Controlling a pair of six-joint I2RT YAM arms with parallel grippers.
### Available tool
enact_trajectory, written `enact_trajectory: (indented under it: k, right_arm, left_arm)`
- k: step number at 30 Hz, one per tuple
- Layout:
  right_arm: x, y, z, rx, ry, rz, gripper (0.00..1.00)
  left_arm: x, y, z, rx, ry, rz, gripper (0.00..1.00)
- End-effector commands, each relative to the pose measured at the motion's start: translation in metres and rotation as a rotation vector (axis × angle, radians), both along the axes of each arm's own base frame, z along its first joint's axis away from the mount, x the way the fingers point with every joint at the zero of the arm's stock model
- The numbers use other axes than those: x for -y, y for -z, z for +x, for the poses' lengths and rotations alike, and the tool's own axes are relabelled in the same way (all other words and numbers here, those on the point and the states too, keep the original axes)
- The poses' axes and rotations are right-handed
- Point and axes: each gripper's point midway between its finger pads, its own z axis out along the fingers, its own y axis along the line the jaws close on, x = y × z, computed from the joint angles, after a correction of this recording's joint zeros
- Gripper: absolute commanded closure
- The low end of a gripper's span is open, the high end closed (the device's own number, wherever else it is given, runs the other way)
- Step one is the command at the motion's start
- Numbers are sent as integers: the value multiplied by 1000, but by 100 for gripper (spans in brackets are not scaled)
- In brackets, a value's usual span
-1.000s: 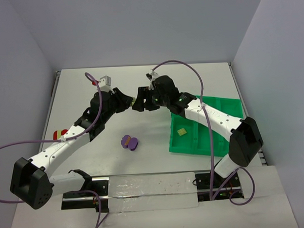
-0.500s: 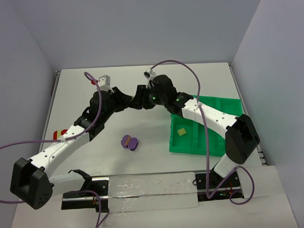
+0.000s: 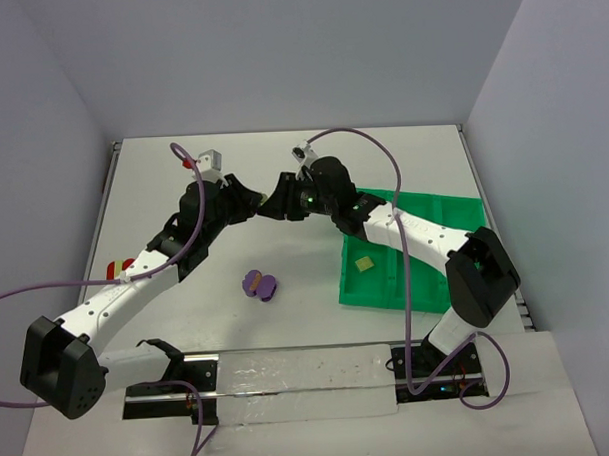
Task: Sort the legos into containers by color
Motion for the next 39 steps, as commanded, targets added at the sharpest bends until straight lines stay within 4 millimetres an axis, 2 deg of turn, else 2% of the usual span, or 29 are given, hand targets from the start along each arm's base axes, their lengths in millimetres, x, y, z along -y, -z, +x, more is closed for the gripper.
enact_trajectory:
  k: [1, 9, 21, 30, 35, 39]
  right_arm:
    - [0, -27, 5, 75, 10, 79, 100]
    - [0, -8, -4, 53, -36, 46, 100]
    - [4, 9, -12, 48, -56, -26, 100]
    - [20, 22, -10, 80, -33, -147, 100]
    - [49, 29, -8, 80, 61, -266, 100]
    - [110, 23, -2, 115, 288, -444, 100]
  left_arm:
    - [8, -37, -1, 77, 29, -60, 100]
    - [9, -38, 1, 78, 24, -58, 100]
    - [11, -35, 3, 70, 29, -57, 100]
    - [12, -33, 6, 63, 26, -55, 100]
    - [8, -32, 7, 62, 6, -35, 100]
    - [3, -30, 8, 64, -11, -11, 100]
